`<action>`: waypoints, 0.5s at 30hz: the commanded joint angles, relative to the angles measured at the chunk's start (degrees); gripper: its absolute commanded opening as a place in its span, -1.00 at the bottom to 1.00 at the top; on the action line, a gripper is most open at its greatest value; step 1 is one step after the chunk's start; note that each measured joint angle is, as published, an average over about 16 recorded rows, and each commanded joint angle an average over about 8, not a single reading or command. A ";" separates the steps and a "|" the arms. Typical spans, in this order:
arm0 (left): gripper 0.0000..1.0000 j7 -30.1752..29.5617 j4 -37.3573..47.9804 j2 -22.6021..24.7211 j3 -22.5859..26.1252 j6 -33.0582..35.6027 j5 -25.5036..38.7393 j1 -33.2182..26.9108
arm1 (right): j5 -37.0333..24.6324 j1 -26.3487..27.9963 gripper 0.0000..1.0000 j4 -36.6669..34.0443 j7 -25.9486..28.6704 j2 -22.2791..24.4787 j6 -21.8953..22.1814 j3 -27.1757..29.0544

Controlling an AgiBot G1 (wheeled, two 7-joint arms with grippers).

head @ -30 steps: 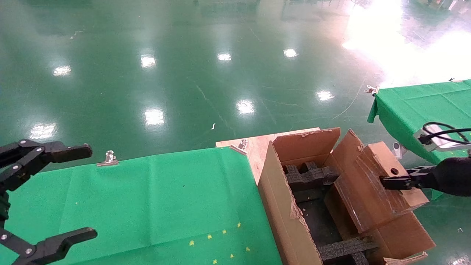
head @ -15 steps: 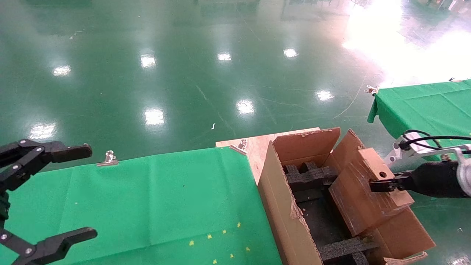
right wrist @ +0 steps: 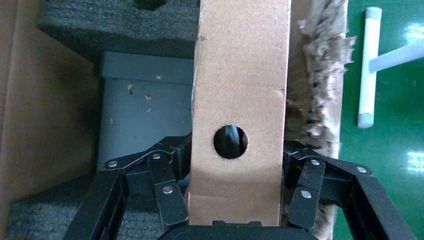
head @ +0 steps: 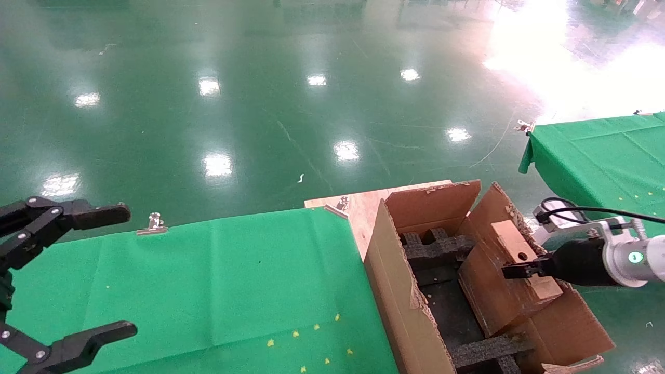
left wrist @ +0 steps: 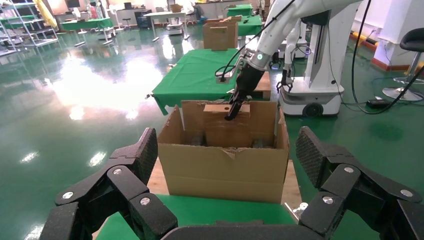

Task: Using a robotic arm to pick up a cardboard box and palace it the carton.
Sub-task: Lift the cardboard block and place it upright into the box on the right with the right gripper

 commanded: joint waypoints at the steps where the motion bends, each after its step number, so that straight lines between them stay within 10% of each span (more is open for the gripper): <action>1: 1.00 0.00 0.00 0.00 0.01 0.00 0.00 0.00 | 0.11 -0.83 -1.00 -0.62 0.41 -0.77 0.85 -0.26; 15: 1.00 0.03 0.00 -0.02 0.05 -0.02 -0.04 -0.01 | 2.69 -5.02 -1.00 -6.67 -1.58 -6.18 2.38 -0.15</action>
